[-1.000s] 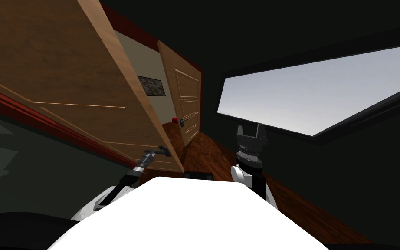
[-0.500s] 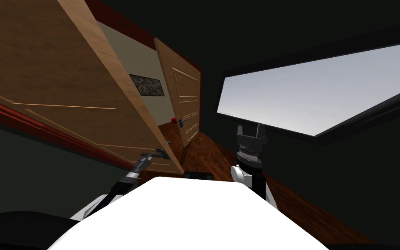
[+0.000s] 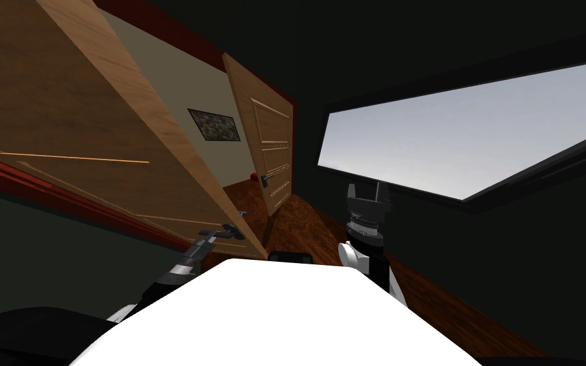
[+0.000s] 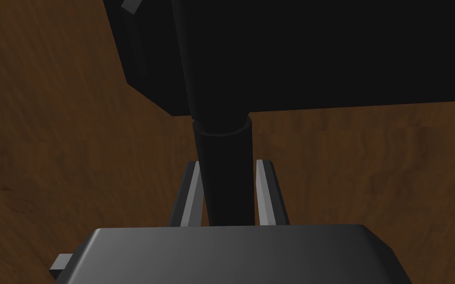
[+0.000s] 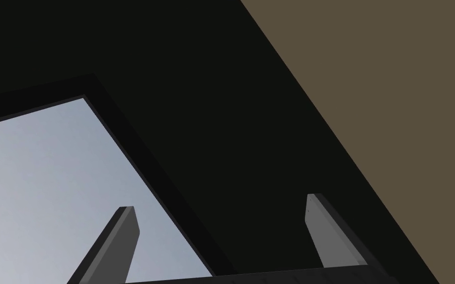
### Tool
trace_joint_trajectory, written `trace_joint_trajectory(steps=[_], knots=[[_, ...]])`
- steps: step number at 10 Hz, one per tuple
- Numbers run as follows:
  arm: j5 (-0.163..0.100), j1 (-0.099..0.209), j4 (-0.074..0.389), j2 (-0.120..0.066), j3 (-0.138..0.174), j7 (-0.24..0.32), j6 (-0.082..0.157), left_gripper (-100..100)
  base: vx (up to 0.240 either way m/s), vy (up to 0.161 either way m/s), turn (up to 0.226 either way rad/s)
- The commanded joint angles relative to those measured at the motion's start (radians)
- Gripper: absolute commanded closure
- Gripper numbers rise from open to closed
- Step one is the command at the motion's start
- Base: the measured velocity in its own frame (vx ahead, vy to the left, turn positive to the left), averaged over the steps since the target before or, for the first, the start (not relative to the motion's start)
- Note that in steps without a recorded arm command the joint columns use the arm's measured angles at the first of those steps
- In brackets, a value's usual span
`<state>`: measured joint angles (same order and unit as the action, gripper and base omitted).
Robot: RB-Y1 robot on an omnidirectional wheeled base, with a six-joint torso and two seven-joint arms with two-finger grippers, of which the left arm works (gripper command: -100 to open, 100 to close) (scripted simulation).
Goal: Pull the door open
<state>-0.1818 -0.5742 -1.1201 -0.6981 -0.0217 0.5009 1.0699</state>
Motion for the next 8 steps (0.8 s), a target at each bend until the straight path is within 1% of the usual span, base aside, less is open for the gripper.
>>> trace_joint_trajectory(steps=[1,2,3,4,5,6,7,8], knots=[[0.011,-0.008,0.028,0.004,-0.017,0.005,0.050,100,0.035,-0.001,0.020],[0.017,-0.024,0.057,-0.001,-0.020,0.014,0.079,100,0.031,-0.002,-0.021],[0.017,-0.024,0.057,-0.001,-0.020,0.014,0.105,100,0.023,0.002,-0.002],[0.017,-0.024,0.057,-0.001,-0.020,0.014,0.108,100,0.007,0.001,0.012],[0.024,-0.041,0.085,-0.006,-0.022,0.022,0.144,100,0.021,0.001,-0.030],[0.024,-0.041,0.085,-0.006,-0.022,0.022,0.163,100,0.024,0.000,0.003],[0.030,-0.057,0.112,-0.010,-0.024,0.030,0.193,100,0.036,0.002,-0.010],[0.030,-0.057,0.112,-0.010,-0.024,0.030,0.217,100,0.025,0.000,0.011]])
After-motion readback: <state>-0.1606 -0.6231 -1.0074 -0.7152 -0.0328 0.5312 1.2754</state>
